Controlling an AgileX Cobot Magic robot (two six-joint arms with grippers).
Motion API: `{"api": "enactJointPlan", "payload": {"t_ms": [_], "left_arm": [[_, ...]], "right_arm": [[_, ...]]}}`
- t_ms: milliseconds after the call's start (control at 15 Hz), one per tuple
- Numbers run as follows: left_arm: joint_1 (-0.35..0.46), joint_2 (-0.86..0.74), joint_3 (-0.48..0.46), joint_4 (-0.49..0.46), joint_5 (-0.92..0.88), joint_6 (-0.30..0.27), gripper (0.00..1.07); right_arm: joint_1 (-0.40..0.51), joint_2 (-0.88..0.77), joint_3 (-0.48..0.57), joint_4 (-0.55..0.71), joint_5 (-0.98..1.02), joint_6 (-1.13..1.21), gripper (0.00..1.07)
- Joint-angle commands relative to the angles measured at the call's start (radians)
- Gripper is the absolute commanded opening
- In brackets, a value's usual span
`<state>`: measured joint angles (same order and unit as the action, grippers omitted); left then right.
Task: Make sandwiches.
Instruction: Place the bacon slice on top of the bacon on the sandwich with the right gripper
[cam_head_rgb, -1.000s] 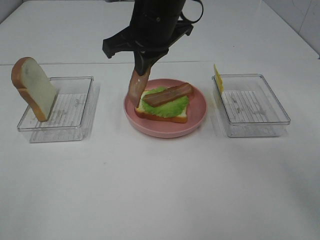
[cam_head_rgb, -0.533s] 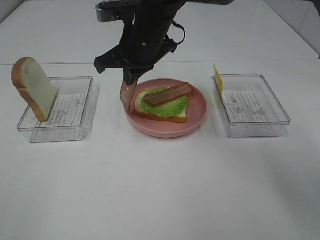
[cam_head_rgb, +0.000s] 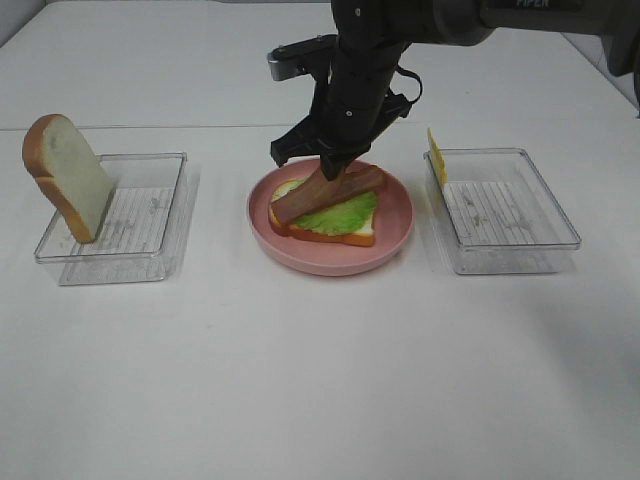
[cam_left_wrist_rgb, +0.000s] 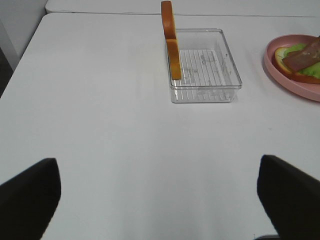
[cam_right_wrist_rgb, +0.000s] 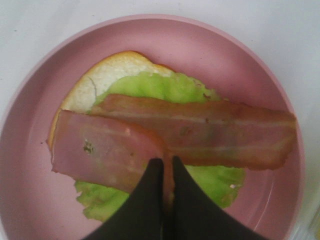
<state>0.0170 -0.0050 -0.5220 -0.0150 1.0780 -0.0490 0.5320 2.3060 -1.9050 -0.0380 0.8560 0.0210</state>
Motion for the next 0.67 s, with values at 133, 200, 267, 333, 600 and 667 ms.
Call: {"api": "enactJointPlan", "payload": {"t_ms": [133,200,267,333,600,667], "left_arm": [[0.003,-0.016,0.001,0.0,-0.005,0.002,1.01],[0.003,-0.016,0.001,0.0,-0.005,0.002,1.01],[0.003,-0.016,0.001,0.0,-0.005,0.002,1.01],[0.003,-0.016,0.001,0.0,-0.005,0.002,1.01],[0.003,-0.016,0.001,0.0,-0.005,0.002,1.01],[0.003,-0.016,0.001,0.0,-0.005,0.002,1.01]], "right_arm": [[-0.013,0.02,-0.007,-0.03,0.017,0.013,0.0],[-0.013,0.02,-0.007,-0.031,0.013,0.013,0.0],[-0.013,0.02,-0.007,-0.033,0.011,0.013,0.04],[-0.013,0.02,-0.007,-0.04,0.009,0.014,0.18],[-0.012,0.015,-0.007,-0.109,0.032,0.014,0.99],[-0.012,0.001,-0.019,-0.107,0.074,0.014,0.99]]}}
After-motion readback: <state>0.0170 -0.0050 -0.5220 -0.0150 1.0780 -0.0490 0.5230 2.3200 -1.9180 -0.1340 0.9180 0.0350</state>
